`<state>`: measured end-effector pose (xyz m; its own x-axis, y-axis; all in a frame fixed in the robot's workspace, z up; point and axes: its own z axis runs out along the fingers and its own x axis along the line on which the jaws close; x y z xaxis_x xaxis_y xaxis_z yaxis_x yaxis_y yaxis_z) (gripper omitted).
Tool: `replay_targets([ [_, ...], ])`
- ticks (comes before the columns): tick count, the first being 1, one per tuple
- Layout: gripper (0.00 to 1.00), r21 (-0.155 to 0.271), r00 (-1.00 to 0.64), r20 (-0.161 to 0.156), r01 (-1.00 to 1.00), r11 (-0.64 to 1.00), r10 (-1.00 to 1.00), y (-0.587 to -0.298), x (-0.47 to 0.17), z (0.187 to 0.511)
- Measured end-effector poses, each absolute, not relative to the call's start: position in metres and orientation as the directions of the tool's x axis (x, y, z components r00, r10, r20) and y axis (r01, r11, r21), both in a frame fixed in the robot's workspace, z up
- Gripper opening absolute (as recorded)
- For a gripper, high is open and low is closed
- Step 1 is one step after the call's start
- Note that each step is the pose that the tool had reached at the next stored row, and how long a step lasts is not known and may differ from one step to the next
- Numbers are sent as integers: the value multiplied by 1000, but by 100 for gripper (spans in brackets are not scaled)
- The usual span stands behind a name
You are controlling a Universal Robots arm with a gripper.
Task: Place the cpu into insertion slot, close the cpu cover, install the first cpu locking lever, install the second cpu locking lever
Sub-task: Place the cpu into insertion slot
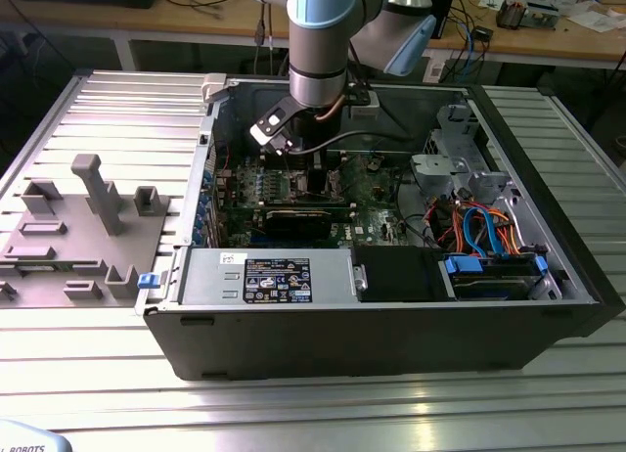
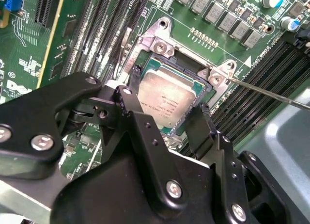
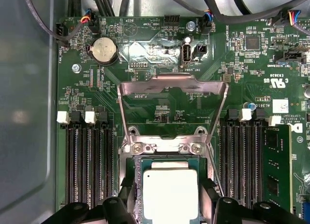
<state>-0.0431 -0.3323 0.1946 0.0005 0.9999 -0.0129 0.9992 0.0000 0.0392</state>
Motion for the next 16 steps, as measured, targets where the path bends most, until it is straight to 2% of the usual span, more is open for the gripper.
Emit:
replay_targets([
  [16,62,39,1,-12,999,0,1000,-329,-43,198],
])
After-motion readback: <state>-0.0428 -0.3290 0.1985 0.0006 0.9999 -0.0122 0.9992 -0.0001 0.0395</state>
